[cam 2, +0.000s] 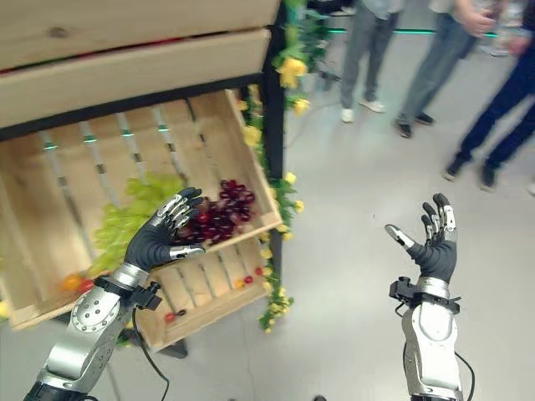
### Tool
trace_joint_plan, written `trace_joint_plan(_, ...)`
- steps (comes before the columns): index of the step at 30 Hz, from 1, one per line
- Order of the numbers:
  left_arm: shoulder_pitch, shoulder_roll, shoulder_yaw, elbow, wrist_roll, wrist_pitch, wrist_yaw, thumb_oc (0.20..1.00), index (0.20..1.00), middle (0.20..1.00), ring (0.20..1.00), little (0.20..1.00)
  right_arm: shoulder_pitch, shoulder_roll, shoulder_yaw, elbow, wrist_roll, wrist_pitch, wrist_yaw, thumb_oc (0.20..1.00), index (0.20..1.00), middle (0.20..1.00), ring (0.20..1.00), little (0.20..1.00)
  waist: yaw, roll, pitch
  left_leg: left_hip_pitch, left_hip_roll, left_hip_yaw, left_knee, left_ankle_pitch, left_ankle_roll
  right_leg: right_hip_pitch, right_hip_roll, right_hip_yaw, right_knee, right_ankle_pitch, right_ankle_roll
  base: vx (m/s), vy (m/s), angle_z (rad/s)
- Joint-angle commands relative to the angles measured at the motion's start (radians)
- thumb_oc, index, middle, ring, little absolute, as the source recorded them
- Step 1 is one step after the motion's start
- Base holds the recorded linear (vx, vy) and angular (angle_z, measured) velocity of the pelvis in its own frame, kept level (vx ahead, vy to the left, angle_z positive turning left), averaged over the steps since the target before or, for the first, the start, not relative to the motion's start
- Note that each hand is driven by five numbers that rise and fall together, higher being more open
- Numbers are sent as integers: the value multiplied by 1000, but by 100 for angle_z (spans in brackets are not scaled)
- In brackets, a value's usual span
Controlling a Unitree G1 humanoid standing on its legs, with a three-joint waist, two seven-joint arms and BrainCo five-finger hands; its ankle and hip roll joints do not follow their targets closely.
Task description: Pick up the fruits from the basket on one side to the basket on the other side
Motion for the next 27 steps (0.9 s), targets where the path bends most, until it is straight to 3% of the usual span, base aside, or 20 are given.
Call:
trace_joint_plan(1, -44, 11, 31, -40, -15, -63, 15, 1000, 1000, 1000, 1000, 1000, 2, -28, 2, -59, -18, -49, -2, 1000, 1000, 1000, 1000, 1000, -14, -11, -54, -14, -45, -30, 6, -57, 25, 126, -151, -80, 194, -152, 52, -190, -58, -60)
trace_joint_plan(3, -36, 19, 46, -53, -8, -65, 25, 1000, 1000, 1000, 1000, 1000, -22, -37, 29, -41, -22, -38, -7, 1000, 1000, 1000, 1000, 1000, 13, -16, -69, -31, -23, 36, 16, -36, 23, 194, -214, -175, 165, -98, 65, -272, -70, -79)
trace_joint_plan(5, -7, 32, 95, -80, 8, -72, 44, 1000, 1000, 1000, 1000, 1000, -66, -52, 69, -26, -17, -33, -6, 1000, 1000, 1000, 1000, 1000, 51, -31, -83, -34, 15, 159, 35, -19, 19, 250, -277, -304, 147, -2, 94, -232, -102, -177)
trace_joint_plan(8, 11, 30, 111, -89, 10, -74, 53, 1000, 1000, 1000, 1000, 1000, -79, -57, 86, -24, -9, -31, 2, 1000, 1000, 1000, 1000, 1000, 59, -44, -89, -35, 51, 231, 65, -14, 8, 258, -260, -324, 120, -10, 94, -133, -201, -178)
trace_joint_plan(11, 18, 14, 117, -83, 10, -81, 56, 1000, 1000, 1000, 1000, 1000, -54, -50, 92, -31, 4, -30, 24, 1000, 1000, 1000, 1000, 1000, 45, -40, -84, -29, 135, 264, 101, 38, -43, 229, -188, -272, 72, -101, 50, -34, -360, -155)
trace_joint_plan(12, 17, 2, 108, -72, 11, -81, 51, 1000, 1000, 1000, 1000, 1000, -17, -49, 81, -32, 18, -28, 40, 1000, 1000, 1000, 1000, 1000, 21, -33, -78, -26, 171, 242, 100, 72, -74, 229, -131, -221, 51, -163, 19, -40, -484, -149)
trace_joint_plan(15, 14, -5, 110, -61, 20, -83, 52, 1000, 1000, 1000, 1000, 1000, 7, -49, 66, -32, 32, -32, 51, 1000, 1000, 1000, 1000, 1000, -3, -28, -75, -16, 214, 240, 94, 109, -102, 226, -72, -192, 24, -193, -3, -40, -339, -99)
trace_joint_plan(16, 16, -15, 108, -49, 18, -83, 47, 1000, 1000, 1000, 1000, 1000, 24, -55, 60, -21, 52, -38, 56, 1000, 1000, 1000, 1000, 1000, -20, -22, -68, -2, 247, 230, 91, 138, -126, 222, -32, -162, 11, -209, -21, -26, -330, -63)
trace_joint_plan(17, 17, -16, 108, -48, 18, -83, 47, 1000, 1000, 1000, 1000, 1000, 26, -57, 60, -21, 54, -39, 57, 1000, 1000, 1000, 1000, 1000, -18, -20, -68, 0, 252, 231, 90, 143, -131, 224, -26, -160, 10, -210, -24, 1, -449, -85)
trace_joint_plan(18, 21, -30, 113, -36, 20, -84, 52, 1000, 1000, 1000, 1000, 1000, 43, -61, 55, -19, 67, -43, 64, 1000, 1000, 1000, 1000, 1000, -23, -30, -58, -1, 267, 171, 115, 141, -142, 230, 5, -122, -17, -221, -35, 5, -246, -56)
trace_joint_plan(19, 21, -30, 113, -35, 20, -84, 52, 1000, 1000, 1000, 1000, 1000, 43, -62, 54, -19, 69, -43, 65, 1000, 1000, 1000, 1000, 1000, -22, -29, -57, -3, 271, 171, 120, 140, -141, 231, 8, -123, -21, -219, -37, 11, -417, -72)
trace_joint_plan(20, 22, -42, 117, -22, 22, -86, 57, 1000, 1000, 1000, 1000, 1000, 47, -74, 65, -22, 70, -47, 78, 1000, 1000, 1000, 1000, 1000, -4, -45, -40, -24, 234, 38, 170, 101, -134, 242, 24, -73, -55, -219, -45, -7, -188, -55)
trace_joint_plan(21, 20, -42, 116, -20, 23, -88, 57, 1000, 1000, 1000, 1000, 1000, 46, -74, 63, -22, 71, -47, 79, 1000, 1000, 1000, 1000, 1000, -8, -44, -37, -33, 238, 31, 187, 92, -132, 247, 27, -78, -62, -215, -46, -1, -288, -97)
trace_joint_plan(22, 27, -49, 123, -17, 26, -90, 60, 1000, 1000, 1000, 1000, 1000, 38, -86, 68, -16, 67, -48, 84, 1000, 1000, 1000, 1000, 1000, 12, -54, -27, -52, 189, -78, 212, 55, -118, 254, 33, -48, -80, -210, -48, -6, -100, -102)
trace_joint_plan(23, 27, -49, 123, -17, 26, -90, 60, 1000, 1000, 1000, 1000, 1000, 38, -86, 68, -16, 67, -48, 84, 1000, 1000, 1000, 1000, 1000, 12, -54, -27, -52, 189, -78, 212, 55, -118, 254, 33, -48, -80, -210, -48, -29, -247, -125)
trace_joint_plan(24, 51, -65, 140, -14, 26, -95, 64, 1000, 1000, 1000, 1000, 1000, 18, -96, 84, 8, 79, -49, 93, 1000, 1000, 1000, 1000, 1000, 50, -74, -9, -109, 68, -270, 265, -16, -65, 241, 48, 28, -87, -183, -59, 18, -214, -71)
trace_joint_plan(26, 81, -86, 149, 1, 36, -99, 68, 1000, 1000, 1000, 1000, 1000, 28, -96, 104, 17, 93, -46, 119, 1000, 1000, 1000, 1000, 1000, 60, -82, -6, -135, -20, -358, 294, -69, -37, 245, 67, 92, -84, -186, -71, 104, -217, -113)
trace_joint_plan(27, 99, -113, 162, 13, 47, -106, 78, 1000, 1000, 1000, 1000, 1000, 55, -97, 96, 21, 96, -36, 141, 1000, 1000, 1000, 1000, 1000, 49, -81, -9, -161, -48, -348, 279, -51, -32, 249, 80, 113, -82, -185, -73, 111, -101, -143)
